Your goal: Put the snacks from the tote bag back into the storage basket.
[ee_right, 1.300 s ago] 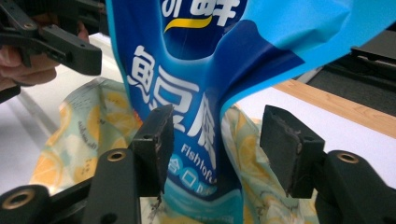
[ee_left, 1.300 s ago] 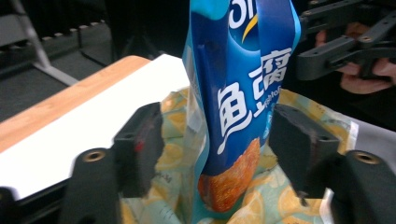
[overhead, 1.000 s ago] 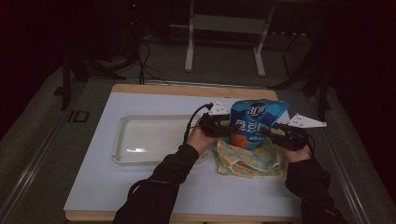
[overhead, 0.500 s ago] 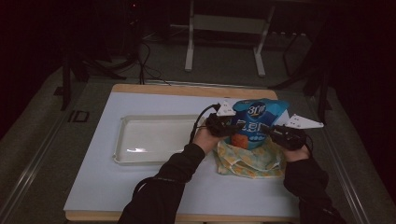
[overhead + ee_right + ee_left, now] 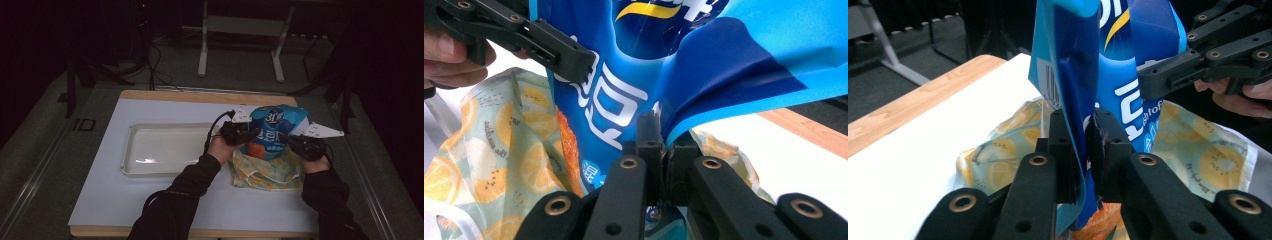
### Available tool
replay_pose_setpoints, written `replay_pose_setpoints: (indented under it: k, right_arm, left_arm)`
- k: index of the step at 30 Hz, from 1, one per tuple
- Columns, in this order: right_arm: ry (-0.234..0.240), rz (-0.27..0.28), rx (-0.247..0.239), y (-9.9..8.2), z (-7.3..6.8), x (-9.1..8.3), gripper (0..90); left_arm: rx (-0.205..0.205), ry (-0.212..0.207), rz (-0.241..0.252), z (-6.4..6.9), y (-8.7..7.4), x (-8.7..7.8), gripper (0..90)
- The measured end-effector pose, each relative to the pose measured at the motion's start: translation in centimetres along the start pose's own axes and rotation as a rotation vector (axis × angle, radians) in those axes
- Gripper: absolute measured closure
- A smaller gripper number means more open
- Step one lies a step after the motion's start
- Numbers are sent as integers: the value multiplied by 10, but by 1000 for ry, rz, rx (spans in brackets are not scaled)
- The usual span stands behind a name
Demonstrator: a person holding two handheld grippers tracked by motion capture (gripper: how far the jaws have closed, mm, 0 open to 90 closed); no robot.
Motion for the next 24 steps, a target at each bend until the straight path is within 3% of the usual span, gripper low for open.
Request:
replay_pose_setpoints:
  k: [4, 15, 24]
  right_arm:
    - [-5, -8, -5, 1, -1, 0, 888]
    - [-2, -9, -4, 4, 0, -3, 891]
    - [-5, 6, -16, 16, 3, -11, 891]
  left_arm:
    - [-3, 16, -3, 1, 0, 1, 853]
    - [-26, 2, -5, 3, 7, 0, 883]
    - [-21, -2, 4, 7, 19, -7, 886]
Point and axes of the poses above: each handheld gripper's, and its own axes: x roughly forward along the jaws, y roughly out of its top, z roughly to its right, the point moved 3 cm from there along x, roughly forward along the jaws, and after that the axes turned 13 degrees about -y, right-handed, at the moved point
